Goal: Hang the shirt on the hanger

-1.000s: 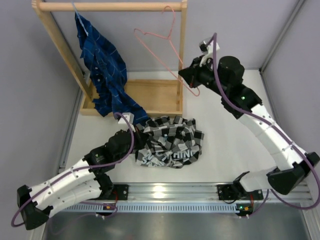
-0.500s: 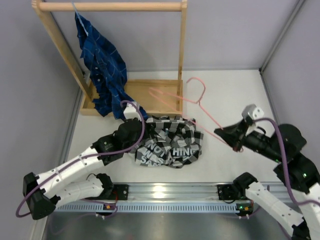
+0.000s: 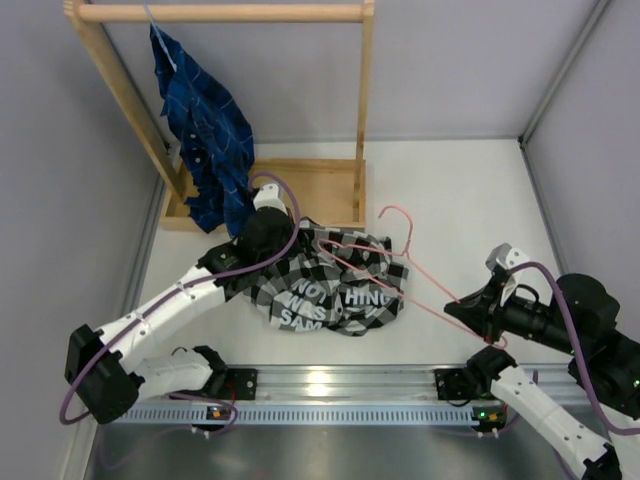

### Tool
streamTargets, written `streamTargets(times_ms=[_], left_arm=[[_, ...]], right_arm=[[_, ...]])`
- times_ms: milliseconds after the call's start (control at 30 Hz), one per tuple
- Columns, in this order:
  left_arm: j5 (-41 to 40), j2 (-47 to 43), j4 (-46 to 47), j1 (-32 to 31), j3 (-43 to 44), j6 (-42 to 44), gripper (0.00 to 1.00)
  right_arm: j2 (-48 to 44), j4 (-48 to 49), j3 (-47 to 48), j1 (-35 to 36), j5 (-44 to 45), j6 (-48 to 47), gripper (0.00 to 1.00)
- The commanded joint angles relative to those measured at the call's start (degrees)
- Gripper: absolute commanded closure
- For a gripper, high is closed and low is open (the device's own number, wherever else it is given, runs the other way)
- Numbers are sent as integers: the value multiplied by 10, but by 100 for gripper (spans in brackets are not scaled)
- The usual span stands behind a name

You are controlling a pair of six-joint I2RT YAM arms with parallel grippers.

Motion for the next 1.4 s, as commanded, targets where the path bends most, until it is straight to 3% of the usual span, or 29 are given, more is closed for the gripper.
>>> streamTargets(times_ms=[0,200,433,533,567,667,833,900,1067,1200,1367], left_arm=[[49,3,25,5,43,8,100],[161,-24,93,5,-4,31,100],[280,-70,110,3,-24,34,100],[236,-102,91,3,-30,35,100],[170,-109,61,3,-25,35,100],[99,-96,24,4,1,40,100],[167,-60,37,3,35,27,100],[212,-52,60,1,48,19,100],[238,-81,91,-24,65,-28,100],[233,-107,123,-67,66,-53,100],[247,-138,172,-121,84,-47,100]], right_arm=[[20,-11,-1,-5,-6,23,100],[43,107,-90,-5,-54,74,100],[90,188,-111,-4,-20,87,100],[100,173,-84,-5,4,77,100],[97,167,-77,-4,12,74,100],[85,141,-48,-5,32,66,100],[92,175,-53,-5,-22,84,100],[99,238,-86,-5,-71,103,100],[129,373,-139,-4,-107,165,100],[144,587,-195,2,-190,247,100],[155,646,-183,12,-274,227,100]])
